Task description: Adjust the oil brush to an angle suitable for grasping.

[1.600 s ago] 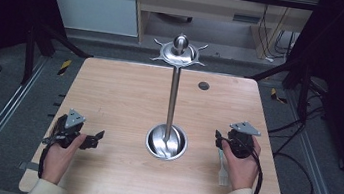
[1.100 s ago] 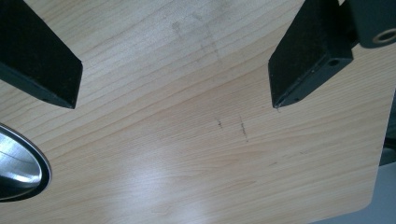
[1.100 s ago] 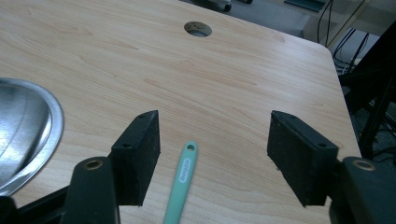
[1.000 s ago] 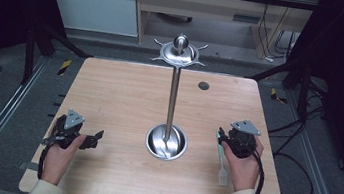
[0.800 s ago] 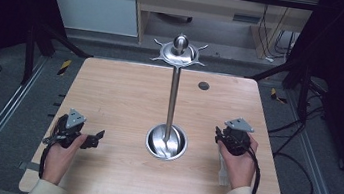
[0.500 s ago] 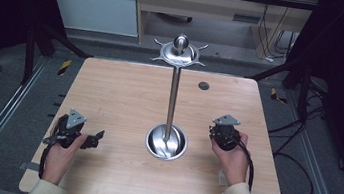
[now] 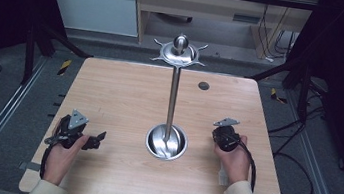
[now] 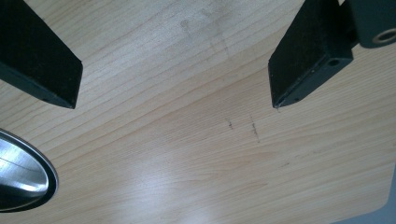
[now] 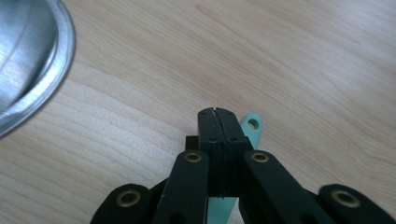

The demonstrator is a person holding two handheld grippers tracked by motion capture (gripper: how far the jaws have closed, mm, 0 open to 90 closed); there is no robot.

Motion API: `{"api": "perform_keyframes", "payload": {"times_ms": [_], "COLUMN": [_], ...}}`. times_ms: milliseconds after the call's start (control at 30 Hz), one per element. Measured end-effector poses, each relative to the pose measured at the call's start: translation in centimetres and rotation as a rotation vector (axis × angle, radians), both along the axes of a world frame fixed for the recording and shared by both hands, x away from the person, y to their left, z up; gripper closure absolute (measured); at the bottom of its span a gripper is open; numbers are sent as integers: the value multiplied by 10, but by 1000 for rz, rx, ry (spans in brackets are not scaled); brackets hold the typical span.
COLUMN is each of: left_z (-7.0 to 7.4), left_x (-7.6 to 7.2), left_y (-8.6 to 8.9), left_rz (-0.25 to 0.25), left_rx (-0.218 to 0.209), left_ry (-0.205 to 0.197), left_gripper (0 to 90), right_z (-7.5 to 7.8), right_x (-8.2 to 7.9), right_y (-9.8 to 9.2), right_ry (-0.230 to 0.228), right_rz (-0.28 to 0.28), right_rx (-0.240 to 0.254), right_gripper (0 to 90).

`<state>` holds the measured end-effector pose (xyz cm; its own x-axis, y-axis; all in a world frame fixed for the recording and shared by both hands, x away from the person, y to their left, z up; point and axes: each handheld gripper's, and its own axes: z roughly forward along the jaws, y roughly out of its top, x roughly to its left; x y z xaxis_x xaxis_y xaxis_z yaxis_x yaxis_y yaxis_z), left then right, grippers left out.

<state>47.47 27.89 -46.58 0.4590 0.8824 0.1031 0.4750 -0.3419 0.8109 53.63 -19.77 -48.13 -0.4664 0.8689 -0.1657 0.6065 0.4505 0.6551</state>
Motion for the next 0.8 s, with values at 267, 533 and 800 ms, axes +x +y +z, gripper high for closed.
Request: {"api": "perform_keyframes", "payload": {"times_ms": [267, 533, 800], "left_z": [-1, -1, -1], "left_x": [1, 1, 1], "left_y": [-1, -3, -3], "left_rz": [-6, -9, -12], "left_rx": [4, 6, 5], "left_ry": [4, 7, 6], "left_gripper": [26, 26, 26], "right_z": [-5, -7, -6], "right_x": [2, 2, 2], "right_y": [-2, -2, -6], "right_ry": [29, 40, 51], "right_rz": [-21, -34, -92], "right_rx": [-20, -24, -46], "right_gripper": [900, 900, 900]}}
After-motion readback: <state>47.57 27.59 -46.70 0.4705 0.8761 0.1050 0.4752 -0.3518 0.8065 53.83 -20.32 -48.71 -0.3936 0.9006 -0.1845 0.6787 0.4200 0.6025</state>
